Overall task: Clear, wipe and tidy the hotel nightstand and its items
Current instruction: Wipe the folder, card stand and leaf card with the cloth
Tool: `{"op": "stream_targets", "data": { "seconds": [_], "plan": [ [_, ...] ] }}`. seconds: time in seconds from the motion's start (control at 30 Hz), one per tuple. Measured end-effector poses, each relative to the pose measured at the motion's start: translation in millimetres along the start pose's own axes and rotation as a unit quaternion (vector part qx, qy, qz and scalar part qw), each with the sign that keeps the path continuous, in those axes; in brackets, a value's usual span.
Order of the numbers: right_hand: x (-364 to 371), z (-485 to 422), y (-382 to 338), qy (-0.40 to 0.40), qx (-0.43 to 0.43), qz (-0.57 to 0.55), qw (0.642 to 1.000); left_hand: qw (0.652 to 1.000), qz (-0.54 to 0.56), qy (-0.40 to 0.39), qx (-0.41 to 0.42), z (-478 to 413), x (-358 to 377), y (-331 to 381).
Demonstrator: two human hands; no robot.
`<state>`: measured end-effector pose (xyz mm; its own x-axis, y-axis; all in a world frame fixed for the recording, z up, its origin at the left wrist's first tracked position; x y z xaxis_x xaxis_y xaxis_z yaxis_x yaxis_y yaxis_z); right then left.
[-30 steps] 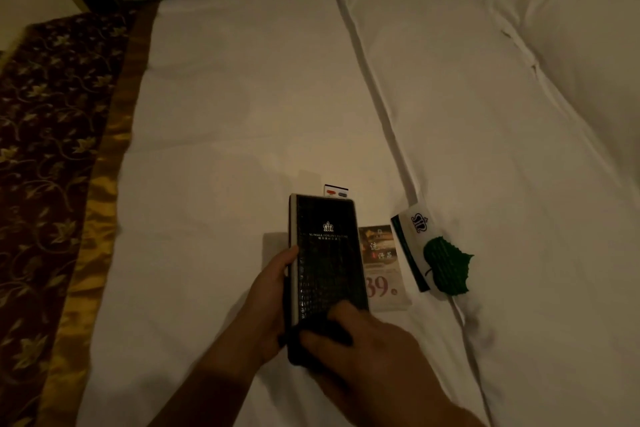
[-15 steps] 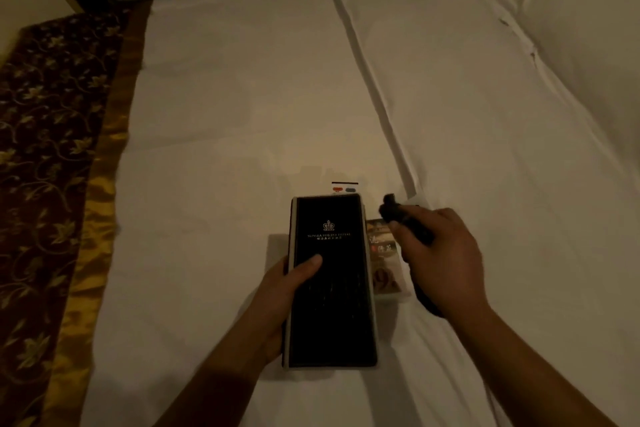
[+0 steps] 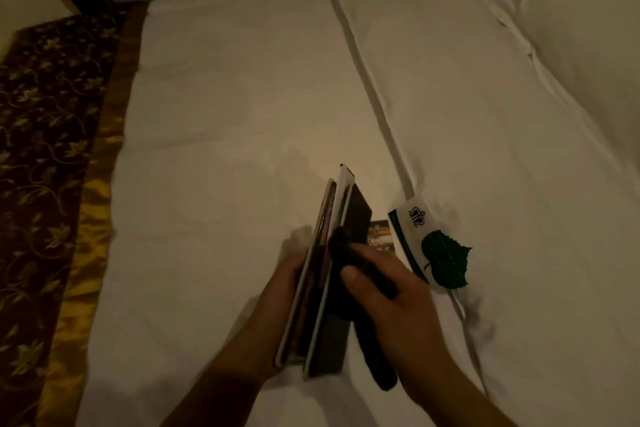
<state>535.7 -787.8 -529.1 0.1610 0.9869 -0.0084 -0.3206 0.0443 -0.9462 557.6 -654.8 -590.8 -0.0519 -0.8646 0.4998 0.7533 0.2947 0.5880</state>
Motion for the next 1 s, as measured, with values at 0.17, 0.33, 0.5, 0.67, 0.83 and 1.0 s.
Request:
{"op": "stream_targets", "data": {
  "seconds": [0.17,0.33,0.5,0.67,0.83,1.0],
  "plan": [
    [16,-13,-30,0.036,-0.184,0.308,0.933,0.984,0.149,-0.102,-0.012,10,9,-10],
    [-27,-67,-41,0.160,-0.141,0.355,0.910,0.993,0.089,-0.069,-0.022,16,-3,-19],
    [-16,-26,-11,0.107,-0.150,0.385,0.904,0.986,0.144,-0.085,-0.005,21,-1,-15],
    [14,-1,-2,0.023,-0.188,0.409,0.893,0.997,0.028,0.048,0.062,15,-36,-14],
    [-19,-55,-23,0.142,-0.157,0.338,0.917,0.996,0.077,-0.039,-0.006,4,-11,-14],
    [1,-43,-22,0.059,-0.163,0.389,0.905,0.993,0.105,-0.051,-0.002,-4,-2,-8]
  ]
}}
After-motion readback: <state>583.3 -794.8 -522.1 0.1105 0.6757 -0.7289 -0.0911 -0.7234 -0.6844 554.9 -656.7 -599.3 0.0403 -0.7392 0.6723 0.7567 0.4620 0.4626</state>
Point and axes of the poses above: each hand's wrist, its own z-axis away from the middle knuckle, its own x-axis out of the palm, y = z × x, the point moved 6 cm from there along -z, towards the middle knuckle, and after that the axes turned 4 degrees about x, right-handed, at the moved point
